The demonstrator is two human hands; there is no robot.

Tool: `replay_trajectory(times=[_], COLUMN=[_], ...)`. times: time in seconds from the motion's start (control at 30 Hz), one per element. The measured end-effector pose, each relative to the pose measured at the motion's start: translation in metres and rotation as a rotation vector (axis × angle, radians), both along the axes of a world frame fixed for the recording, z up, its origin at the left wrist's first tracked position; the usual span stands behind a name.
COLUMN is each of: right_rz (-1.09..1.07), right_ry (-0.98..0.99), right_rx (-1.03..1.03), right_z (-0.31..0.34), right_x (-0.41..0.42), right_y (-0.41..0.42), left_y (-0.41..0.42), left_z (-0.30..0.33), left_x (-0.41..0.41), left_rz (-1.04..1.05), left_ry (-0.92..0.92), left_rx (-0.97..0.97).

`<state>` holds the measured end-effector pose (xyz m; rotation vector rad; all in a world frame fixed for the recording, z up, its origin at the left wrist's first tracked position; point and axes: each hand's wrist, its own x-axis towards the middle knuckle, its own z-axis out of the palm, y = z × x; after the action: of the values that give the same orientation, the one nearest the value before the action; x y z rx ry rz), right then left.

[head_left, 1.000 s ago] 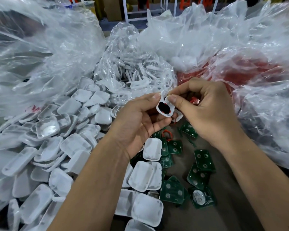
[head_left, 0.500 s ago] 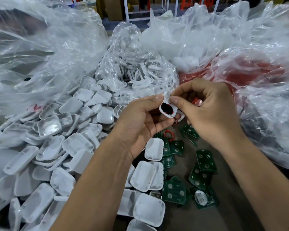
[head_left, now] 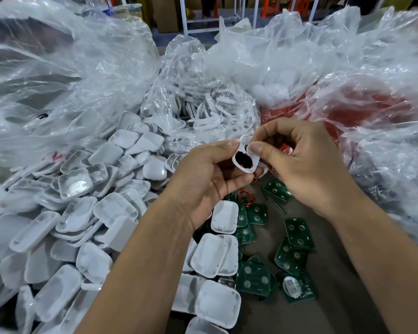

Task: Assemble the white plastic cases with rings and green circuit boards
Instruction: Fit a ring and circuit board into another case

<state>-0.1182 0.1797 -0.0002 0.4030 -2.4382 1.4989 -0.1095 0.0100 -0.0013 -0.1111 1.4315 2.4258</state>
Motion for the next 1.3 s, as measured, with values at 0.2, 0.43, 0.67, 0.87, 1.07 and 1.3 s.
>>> replay_trajectory(times=[0.2,0.43,0.67,0.87,1.07,1.3], right_rz=[0.004,0.028,-0.016,-0.006,0.031,-0.023], right_ry=[-0.005,-0.037,0.012,-0.023,-0.042,0.014], right_rx=[-0.041,-0.07,0.031,0.044,0.037,0.052], right_z=[-0.0031,-0.0026,0.0002,-0.0002,0.0007,-0.0033], right_x=[-0.0001,-0.0001,0.002,0.0003,0.0004,-0.0002], right_y=[-0.0016,-0.0003,-0.0024,-0.0009,0.0001,-0.0043], left_y=[-0.0001,-0.0003,-0.0003,0.0008,0.0015,0.0017], left_z=[-0.0007,-0.0016,-0.0026,-0.0019,-0.0012,-0.001], left_x=[-0.0005,-0.0016,-0.0017,-0.0011,-0.0004,-0.0003], left_rz=[-0.006,-0.009,-0.004,0.001,0.002,0.014], left_ry=[0.003,0.003,0.013,0.009,0.009,0.0], left_rx=[-0.001,0.007,-0.012,-0.025,-0.047,-0.043])
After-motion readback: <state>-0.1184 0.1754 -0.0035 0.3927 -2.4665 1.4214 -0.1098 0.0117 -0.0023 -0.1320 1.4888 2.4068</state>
